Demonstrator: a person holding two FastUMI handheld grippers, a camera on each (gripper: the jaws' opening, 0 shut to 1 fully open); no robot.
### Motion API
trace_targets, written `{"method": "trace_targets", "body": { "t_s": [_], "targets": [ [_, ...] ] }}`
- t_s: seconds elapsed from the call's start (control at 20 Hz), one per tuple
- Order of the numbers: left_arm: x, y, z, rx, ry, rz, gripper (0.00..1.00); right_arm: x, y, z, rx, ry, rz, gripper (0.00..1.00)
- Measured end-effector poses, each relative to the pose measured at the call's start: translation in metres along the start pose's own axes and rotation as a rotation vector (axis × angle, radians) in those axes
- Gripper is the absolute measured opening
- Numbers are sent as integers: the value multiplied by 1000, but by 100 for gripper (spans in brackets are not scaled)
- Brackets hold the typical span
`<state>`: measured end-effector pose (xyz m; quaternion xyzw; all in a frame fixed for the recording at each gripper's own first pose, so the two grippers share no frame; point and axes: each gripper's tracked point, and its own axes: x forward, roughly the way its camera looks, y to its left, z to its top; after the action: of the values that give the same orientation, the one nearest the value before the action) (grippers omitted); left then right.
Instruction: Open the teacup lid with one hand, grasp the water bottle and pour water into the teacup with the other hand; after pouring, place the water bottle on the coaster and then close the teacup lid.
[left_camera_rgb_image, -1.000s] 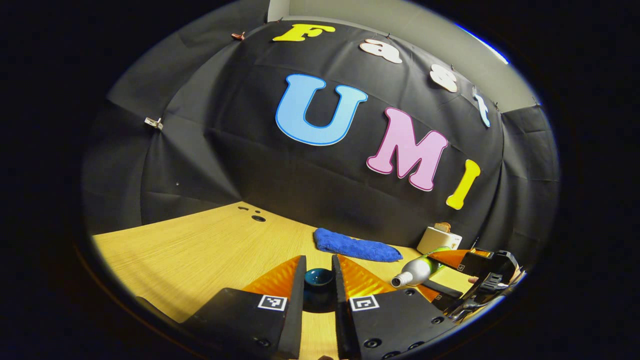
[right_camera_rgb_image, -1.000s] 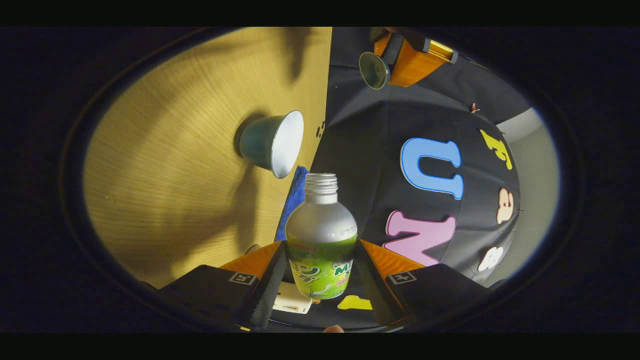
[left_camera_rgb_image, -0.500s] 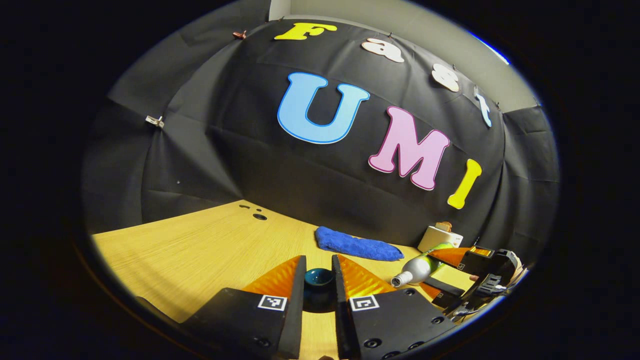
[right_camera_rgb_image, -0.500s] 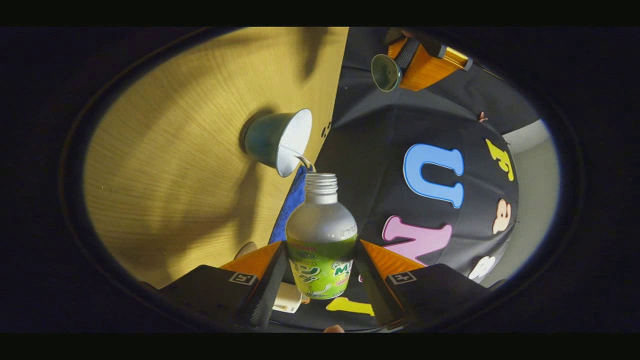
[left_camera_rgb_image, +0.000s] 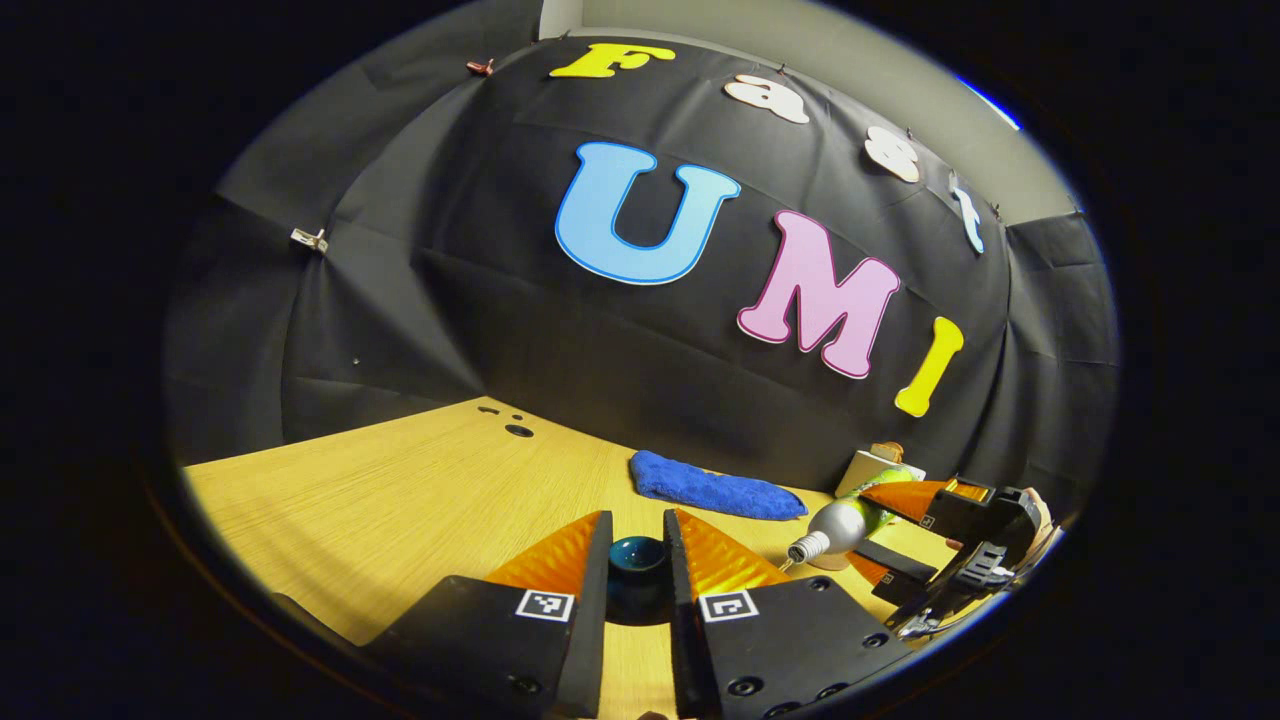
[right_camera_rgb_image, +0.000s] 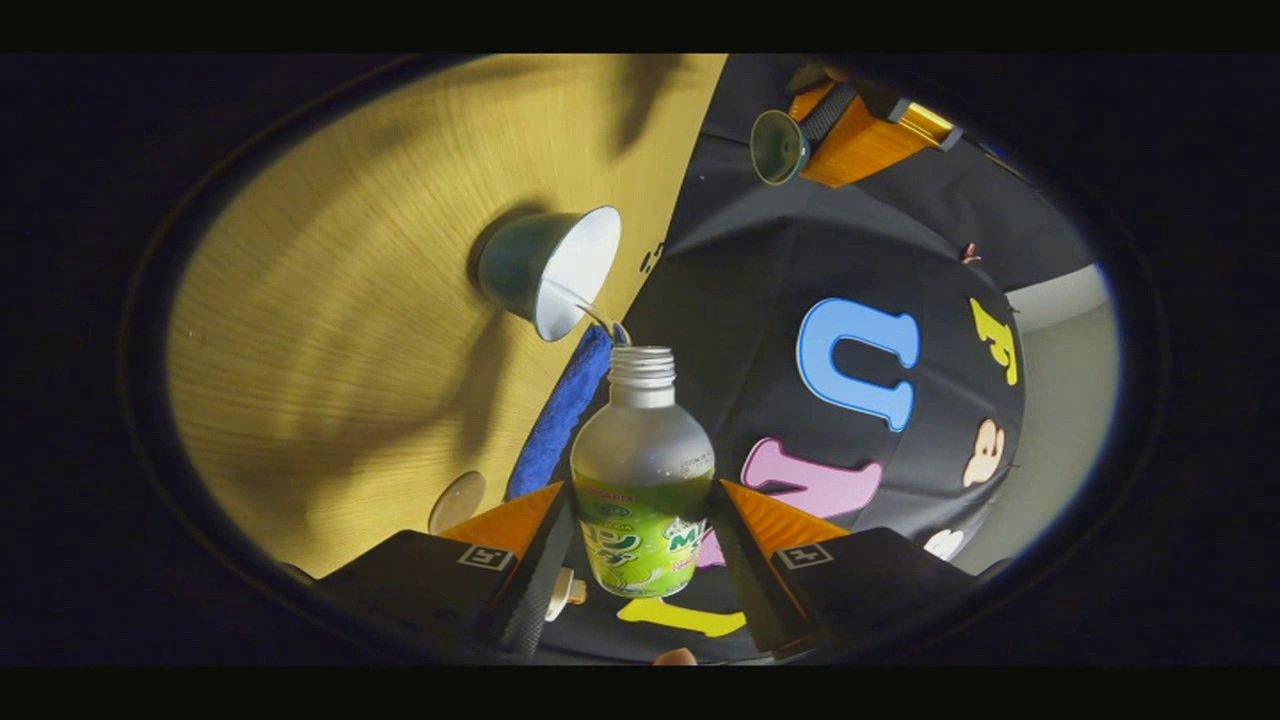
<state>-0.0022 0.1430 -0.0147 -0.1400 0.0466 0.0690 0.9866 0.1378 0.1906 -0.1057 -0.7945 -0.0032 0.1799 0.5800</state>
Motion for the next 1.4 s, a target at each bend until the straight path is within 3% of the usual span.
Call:
{"method": "trace_targets", "body": {
  "t_s": [1.4],
  "targets": [
    [-1,11,1,-25,-2,10,31,10,-36,15,-304,-76,-125,79]
  ]
}}
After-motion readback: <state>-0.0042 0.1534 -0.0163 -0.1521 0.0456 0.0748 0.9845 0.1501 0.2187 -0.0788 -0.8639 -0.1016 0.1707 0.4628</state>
